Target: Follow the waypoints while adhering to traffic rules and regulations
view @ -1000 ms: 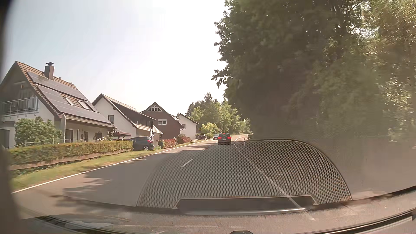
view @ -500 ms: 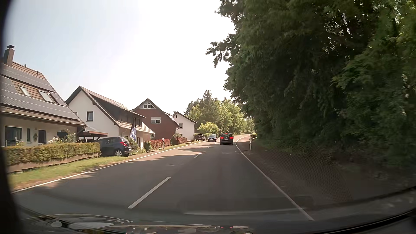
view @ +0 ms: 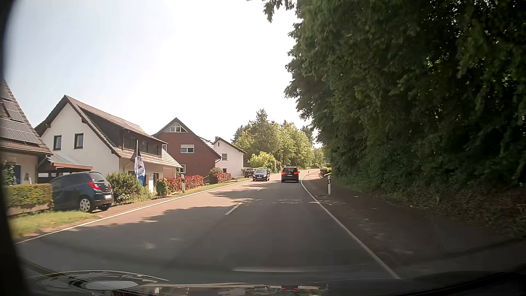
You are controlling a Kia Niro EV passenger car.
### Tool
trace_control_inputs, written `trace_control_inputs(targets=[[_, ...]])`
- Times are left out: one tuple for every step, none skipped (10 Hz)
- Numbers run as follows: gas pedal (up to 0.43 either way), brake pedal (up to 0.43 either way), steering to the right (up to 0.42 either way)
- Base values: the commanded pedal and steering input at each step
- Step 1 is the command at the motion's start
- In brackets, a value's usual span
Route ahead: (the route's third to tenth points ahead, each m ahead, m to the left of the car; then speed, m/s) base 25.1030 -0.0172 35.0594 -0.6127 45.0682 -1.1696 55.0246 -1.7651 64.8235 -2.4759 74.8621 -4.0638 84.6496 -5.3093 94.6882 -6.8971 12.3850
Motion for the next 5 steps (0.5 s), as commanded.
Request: trace_control_inputs(targets=[[0.067, 0.000, 0.000], [0.098, 0.000, 0.000], [0.118, 0.000, 0.001], [0.118, 0.000, 0.001], [0.138, 0.000, 0.003]])
